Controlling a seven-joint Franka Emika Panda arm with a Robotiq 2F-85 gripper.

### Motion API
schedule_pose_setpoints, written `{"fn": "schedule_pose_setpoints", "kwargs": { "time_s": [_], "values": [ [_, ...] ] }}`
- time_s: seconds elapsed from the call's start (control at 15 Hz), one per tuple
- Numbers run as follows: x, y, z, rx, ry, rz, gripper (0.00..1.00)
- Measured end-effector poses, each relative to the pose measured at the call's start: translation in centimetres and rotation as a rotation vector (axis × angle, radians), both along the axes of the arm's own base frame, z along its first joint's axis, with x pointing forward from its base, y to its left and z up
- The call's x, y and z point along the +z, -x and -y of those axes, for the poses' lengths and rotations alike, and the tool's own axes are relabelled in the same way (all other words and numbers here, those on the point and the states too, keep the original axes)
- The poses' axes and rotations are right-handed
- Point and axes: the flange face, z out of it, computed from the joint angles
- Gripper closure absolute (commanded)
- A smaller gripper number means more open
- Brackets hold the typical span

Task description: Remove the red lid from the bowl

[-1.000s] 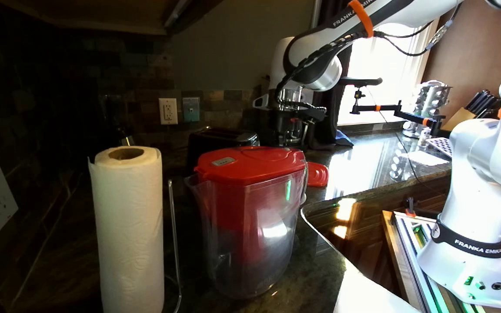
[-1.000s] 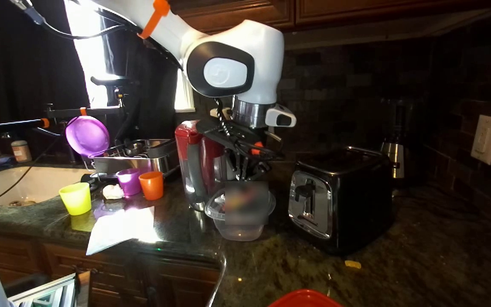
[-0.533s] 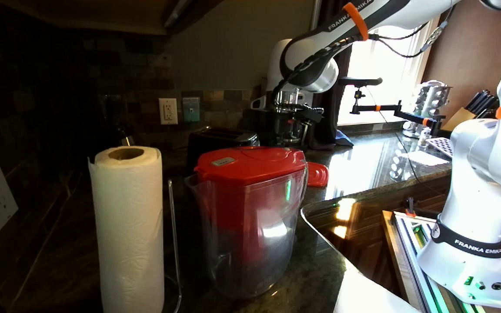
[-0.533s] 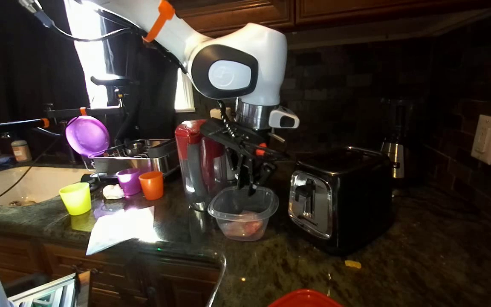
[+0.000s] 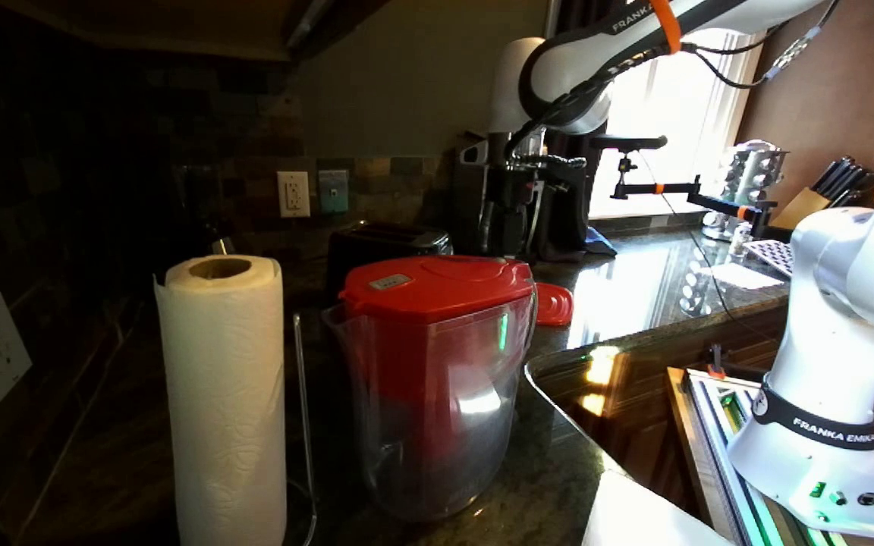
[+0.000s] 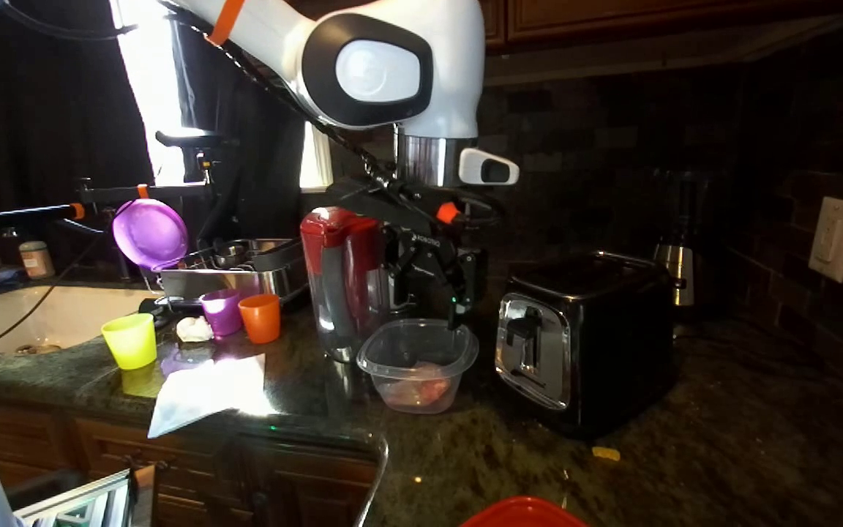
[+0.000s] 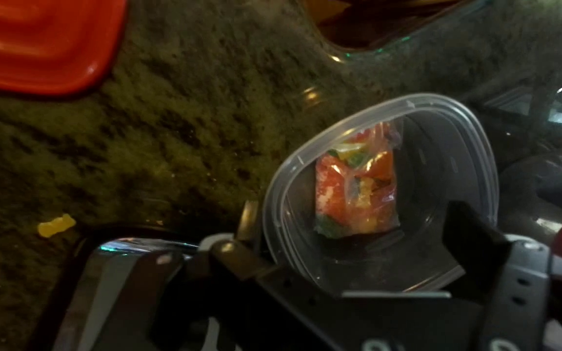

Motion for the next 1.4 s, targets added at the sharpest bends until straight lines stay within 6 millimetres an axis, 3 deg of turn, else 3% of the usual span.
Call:
{"fn": "schedule_pose_setpoints", "kwargs": {
  "time_s": [0.27, 0.6, 1.4],
  "values": [
    [1.2, 1.7, 3.9, 0.009, 0.045, 0.025, 0.00],
    [0.7, 3.0, 8.9, 0.013, 0.085, 0.011, 0.00],
    [-4.3, 5.8, 19.0, -0.168, 0.112, -0.058, 0.00]
  ]
}}
